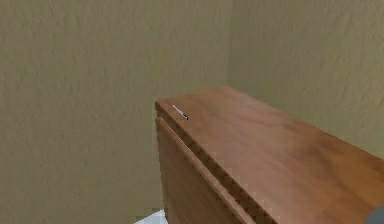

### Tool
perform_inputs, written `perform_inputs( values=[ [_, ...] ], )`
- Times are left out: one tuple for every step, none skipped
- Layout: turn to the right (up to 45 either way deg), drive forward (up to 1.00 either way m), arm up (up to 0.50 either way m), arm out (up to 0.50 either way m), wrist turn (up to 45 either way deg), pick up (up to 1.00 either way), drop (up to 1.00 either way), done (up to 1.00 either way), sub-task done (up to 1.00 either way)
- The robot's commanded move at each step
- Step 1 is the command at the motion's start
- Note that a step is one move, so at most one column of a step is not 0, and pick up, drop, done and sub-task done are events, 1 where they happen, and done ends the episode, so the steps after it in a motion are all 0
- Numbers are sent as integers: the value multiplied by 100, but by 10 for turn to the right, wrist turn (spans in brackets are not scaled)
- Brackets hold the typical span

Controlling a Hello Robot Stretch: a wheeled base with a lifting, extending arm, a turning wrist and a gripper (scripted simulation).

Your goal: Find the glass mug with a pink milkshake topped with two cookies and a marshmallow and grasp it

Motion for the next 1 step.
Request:
perform_inputs(
  values=[
    [0, 0, 38, 0, 0, 0, 0, 0, 0]
  ],
)
